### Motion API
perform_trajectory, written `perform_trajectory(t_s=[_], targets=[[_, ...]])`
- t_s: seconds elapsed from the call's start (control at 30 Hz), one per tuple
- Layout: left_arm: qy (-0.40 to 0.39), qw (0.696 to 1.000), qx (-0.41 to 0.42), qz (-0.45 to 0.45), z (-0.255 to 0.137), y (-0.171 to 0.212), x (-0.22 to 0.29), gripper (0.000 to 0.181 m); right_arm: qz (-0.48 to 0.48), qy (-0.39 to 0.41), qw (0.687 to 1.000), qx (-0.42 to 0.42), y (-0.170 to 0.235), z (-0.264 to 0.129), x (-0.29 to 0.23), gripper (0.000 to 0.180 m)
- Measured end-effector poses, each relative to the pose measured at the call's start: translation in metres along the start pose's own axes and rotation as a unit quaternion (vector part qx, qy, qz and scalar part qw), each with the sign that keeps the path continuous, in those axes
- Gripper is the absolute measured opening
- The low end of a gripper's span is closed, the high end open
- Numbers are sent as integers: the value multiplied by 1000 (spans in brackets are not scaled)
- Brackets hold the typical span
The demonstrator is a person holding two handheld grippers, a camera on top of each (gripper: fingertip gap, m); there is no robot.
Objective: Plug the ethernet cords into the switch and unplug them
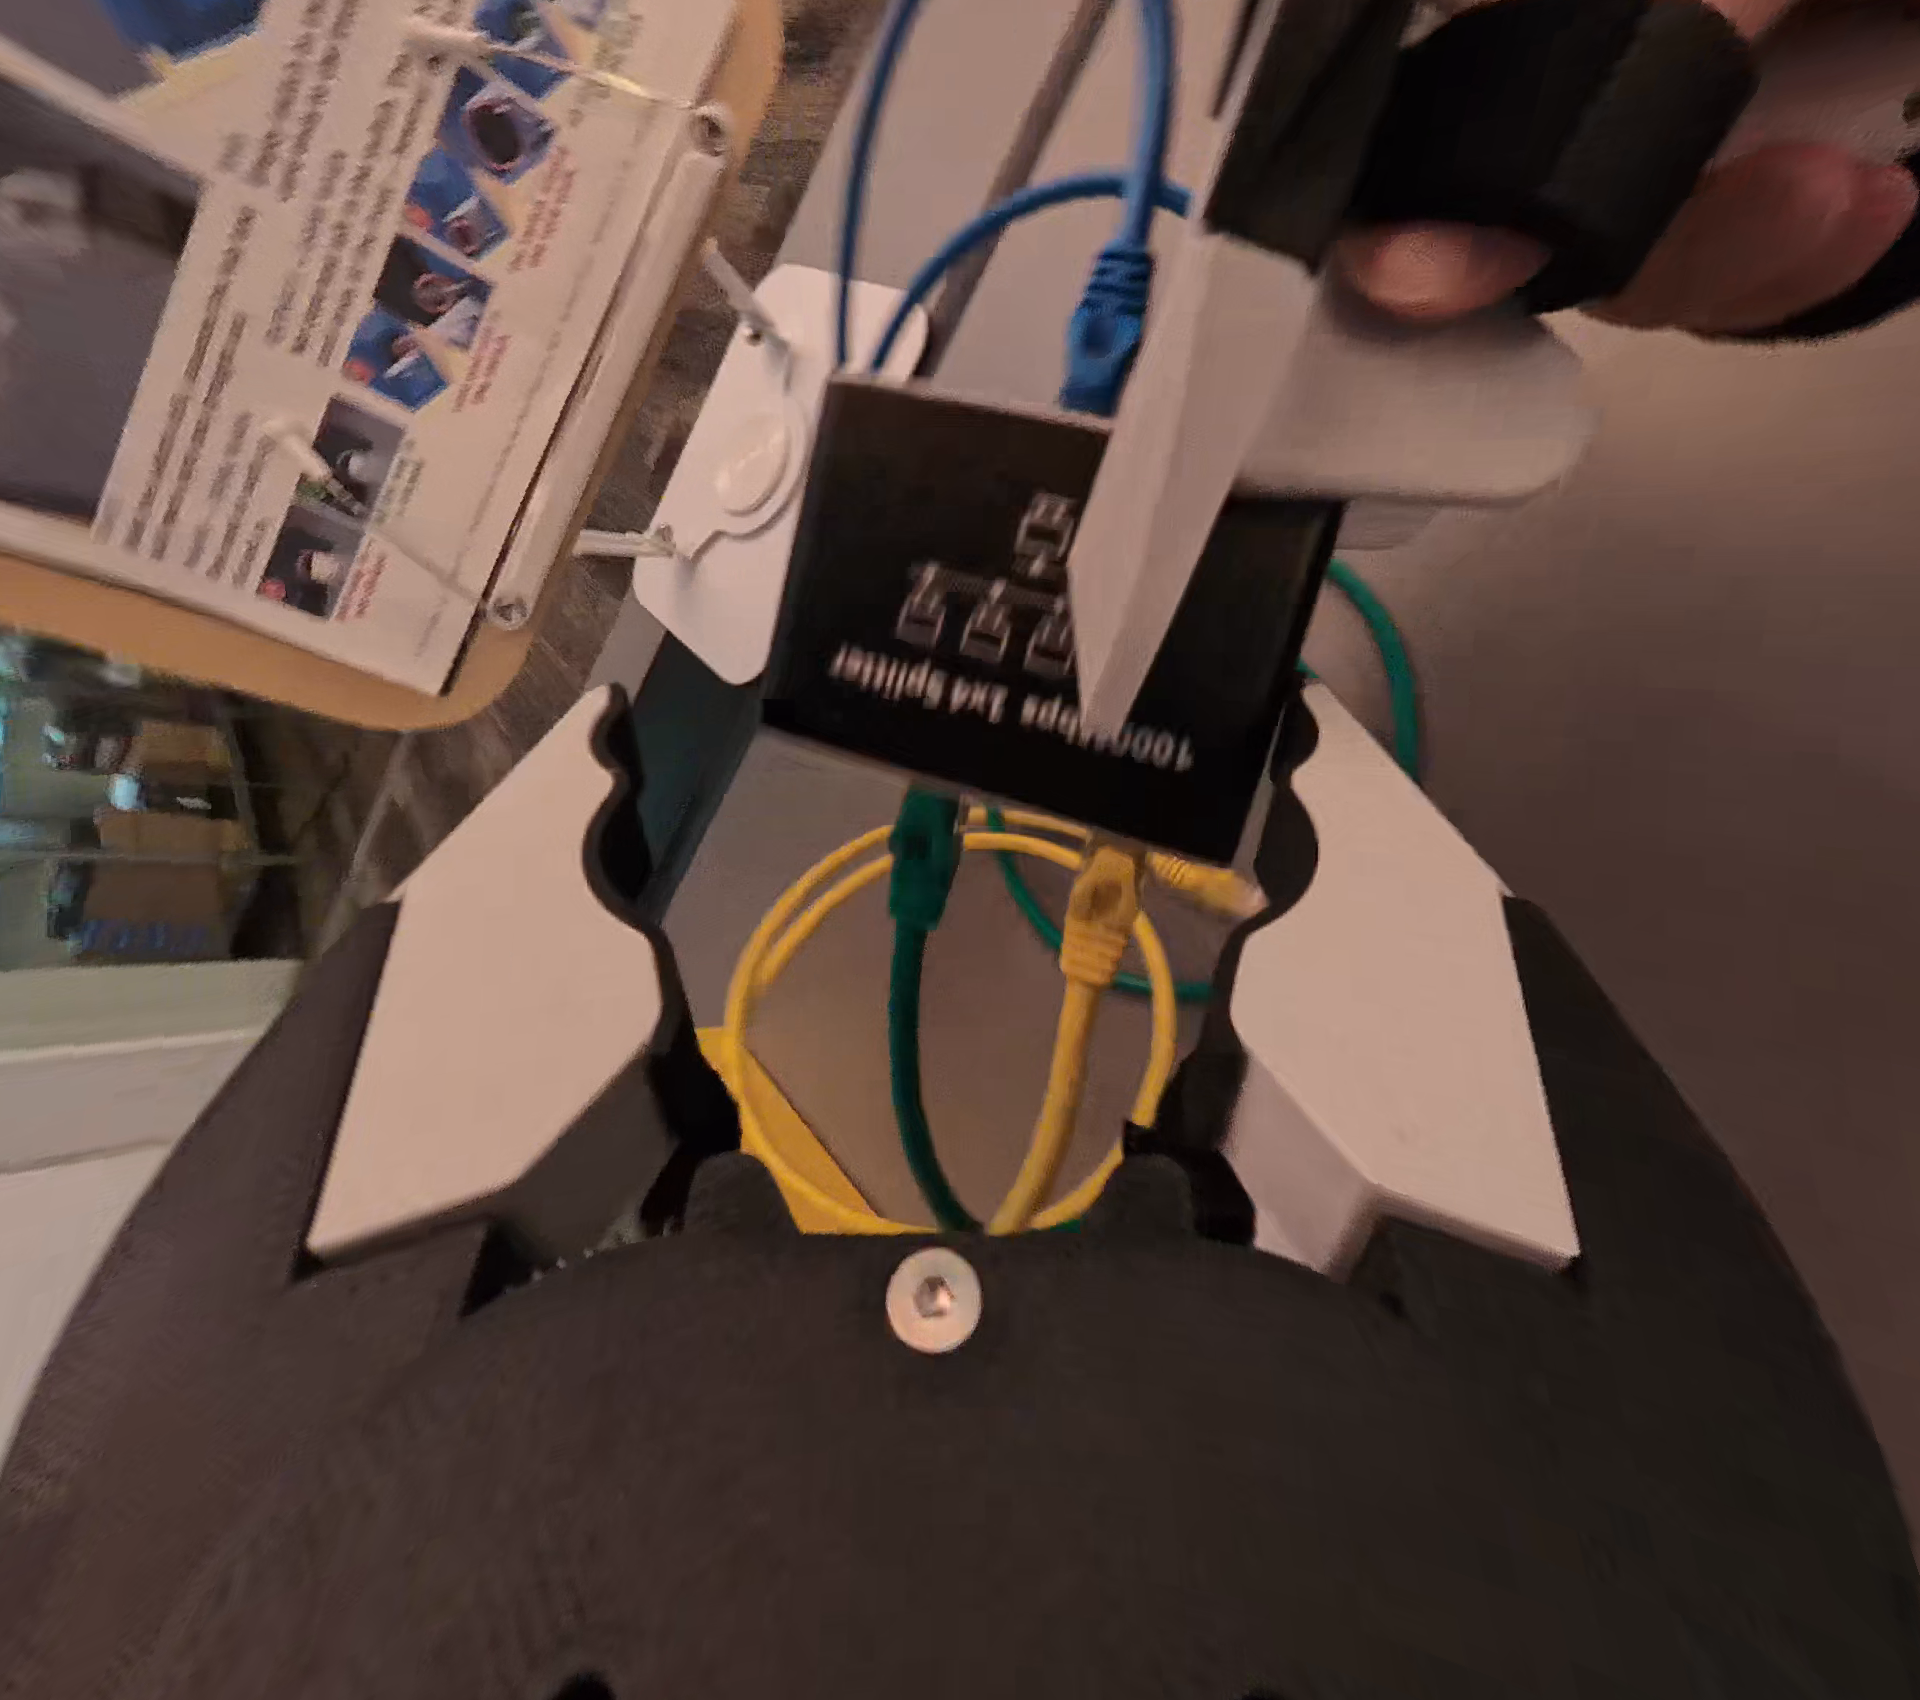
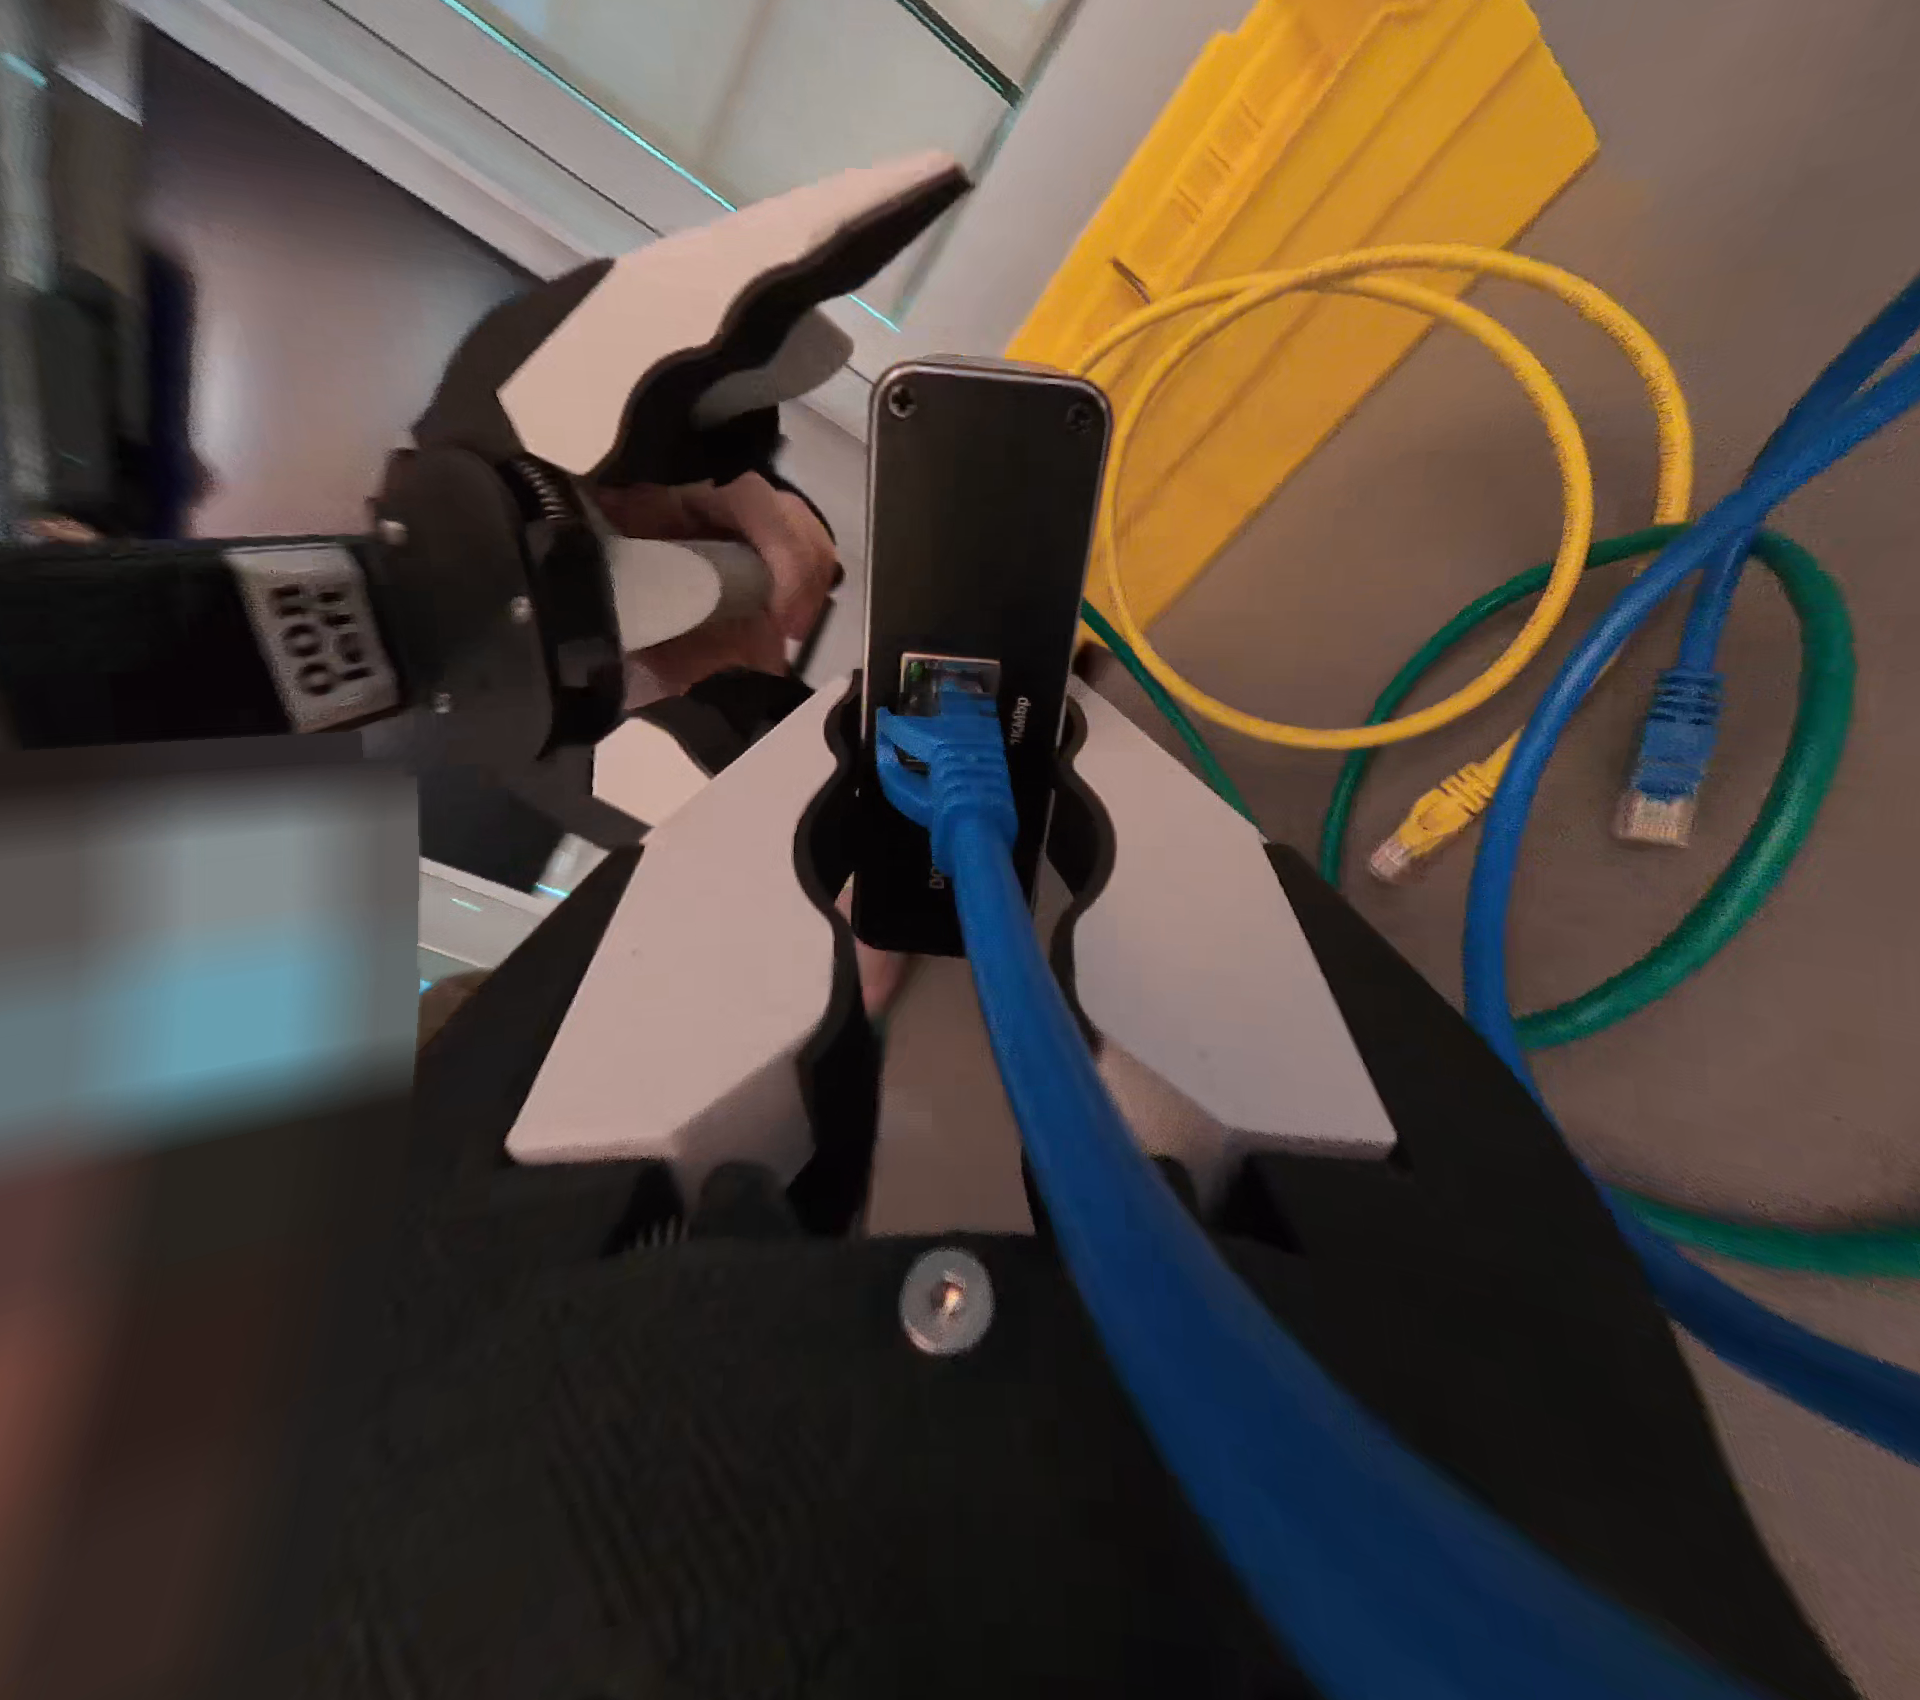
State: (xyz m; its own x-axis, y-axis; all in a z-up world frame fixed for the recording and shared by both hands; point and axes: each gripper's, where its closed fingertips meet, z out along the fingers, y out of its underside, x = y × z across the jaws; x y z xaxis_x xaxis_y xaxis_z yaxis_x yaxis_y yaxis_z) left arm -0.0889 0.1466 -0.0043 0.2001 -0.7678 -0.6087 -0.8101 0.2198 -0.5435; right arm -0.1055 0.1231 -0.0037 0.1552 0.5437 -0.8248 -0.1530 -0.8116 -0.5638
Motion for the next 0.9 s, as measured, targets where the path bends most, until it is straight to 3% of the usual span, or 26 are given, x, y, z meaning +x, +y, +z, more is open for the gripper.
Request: perform_trajectory(t_s=[0.13,0.27,0.33,0.43,0.5,0.6,0.67,0.77,0.8,0.9], targets=[[3,990,34,-138,-21,-2,-25,120,56,-65,994,73,-21,-12,-2,30],[59,950,120,-283,-52,-25,-32,101,75,-107,979,156,-45,-29,-8,30],[103,914,181,-349,-69,-41,-31,83,65,-120,972,191,-55,-38,-15,30],[213,830,267,-441,-88,-62,-23,68,50,-128,963,231,-65,-48,-25,30],[274,787,279,-477,-85,-67,-14,65,42,-136,957,253,-70,-53,-32,30],[321,769,228,-504,-58,-65,6,94,33,-155,948,277,-75,-59,-44,30],[330,740,247,-532,-44,-70,6,97,24,-163,944,287,-76,-61,-51,31],[318,667,332,-587,-35,-75,-19,90,-2,-147,943,297,-75,-58,-56,30],[314,655,346,-593,-32,-75,-24,85,-12,-137,944,300,-74,-56,-57,30],[333,664,345,-574,-26,-80,-15,71,-41,-113,945,303,-72,-50,-58,30]])
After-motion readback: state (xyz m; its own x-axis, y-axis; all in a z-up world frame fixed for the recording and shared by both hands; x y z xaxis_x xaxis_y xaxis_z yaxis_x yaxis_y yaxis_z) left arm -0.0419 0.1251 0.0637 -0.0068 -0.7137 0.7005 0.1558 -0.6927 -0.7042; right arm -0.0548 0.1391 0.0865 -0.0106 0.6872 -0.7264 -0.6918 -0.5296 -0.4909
